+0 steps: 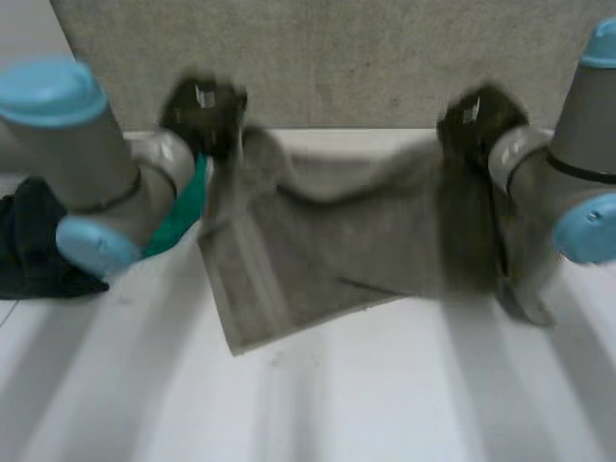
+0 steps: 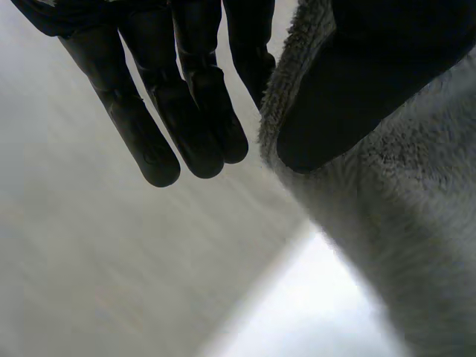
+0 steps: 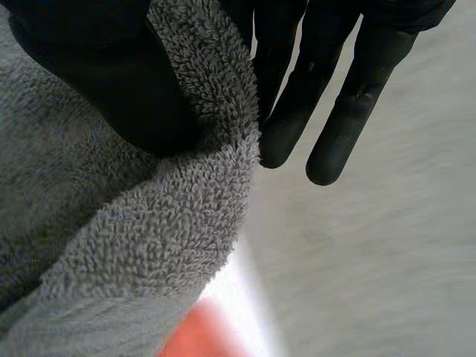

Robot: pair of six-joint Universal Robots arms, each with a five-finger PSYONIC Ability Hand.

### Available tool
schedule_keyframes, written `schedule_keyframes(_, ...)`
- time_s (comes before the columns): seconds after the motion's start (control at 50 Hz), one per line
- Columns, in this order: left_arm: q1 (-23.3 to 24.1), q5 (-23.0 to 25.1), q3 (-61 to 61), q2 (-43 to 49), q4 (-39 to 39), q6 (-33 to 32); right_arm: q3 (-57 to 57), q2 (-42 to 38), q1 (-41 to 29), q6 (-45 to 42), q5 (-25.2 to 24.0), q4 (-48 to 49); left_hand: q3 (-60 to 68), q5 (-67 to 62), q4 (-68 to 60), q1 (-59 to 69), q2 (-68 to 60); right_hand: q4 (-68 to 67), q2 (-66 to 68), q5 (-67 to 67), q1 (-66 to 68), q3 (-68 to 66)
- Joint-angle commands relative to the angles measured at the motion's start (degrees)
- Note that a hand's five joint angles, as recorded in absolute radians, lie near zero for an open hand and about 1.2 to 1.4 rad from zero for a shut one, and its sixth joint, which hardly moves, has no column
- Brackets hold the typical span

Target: Fold the laundry.

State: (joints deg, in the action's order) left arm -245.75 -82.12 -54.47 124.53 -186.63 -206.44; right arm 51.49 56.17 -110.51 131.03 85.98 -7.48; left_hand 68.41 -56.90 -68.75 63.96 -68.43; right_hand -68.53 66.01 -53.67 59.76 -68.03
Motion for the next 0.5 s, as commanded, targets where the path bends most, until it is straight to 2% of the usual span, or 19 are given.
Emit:
schedule_keyframes(0.02,-0.7,-1.0,11.1,-1.6,-15.5,-2.3,5.9,6.7,0.1,4.1,0.8,34.3,11.6,-13.1,-11.2,16.0,-11.6,-11.5,14.0,-16.3,20.2,-12.0)
schedule_keyframes(0.1,-1.1,-0.9,8.7,-3.1,-15.8,-2.2,9.7,8.5,0.0,4.2,0.8,33.9,11.6,-13.1,-11.2,16.0,-11.6,-11.5,14.0,-16.3,20.2,-12.0)
schedule_keyframes(0.18,-1.1,-0.7,3.0,-3.5,-14.3,-2.3,13.4,8.8,-0.8,4.8,0.8,28.5,11.6,-13.1,-11.2,16.0,-11.6,-11.5,14.0,-16.3,20.2,-12.0)
schedule_keyframes(0.32,-2.5,-0.3,-14.4,-3.9,-13.1,-2.5,22.3,8.3,-2.5,6.2,0.7,18.6,11.6,-13.1,-11.2,16.0,-11.6,-11.5,14.0,-16.3,20.2,-12.0)
schedule_keyframes(0.42,-2.1,1.7,-26.8,-3.3,-12.9,-3.4,27.3,2.9,-3.8,9.4,0.5,17.0,11.6,-13.1,-11.2,16.0,-11.6,-11.5,14.0,-16.3,20.2,-12.0)
schedule_keyframes(0.5,-1.9,1.9,-32.2,-2.9,-12.5,-6.2,28.6,0.7,-3.8,10.0,0.8,16.4,8.9,-10.5,-8.6,13.4,-8.9,-11.5,14.0,-16.3,20.2,-12.0)
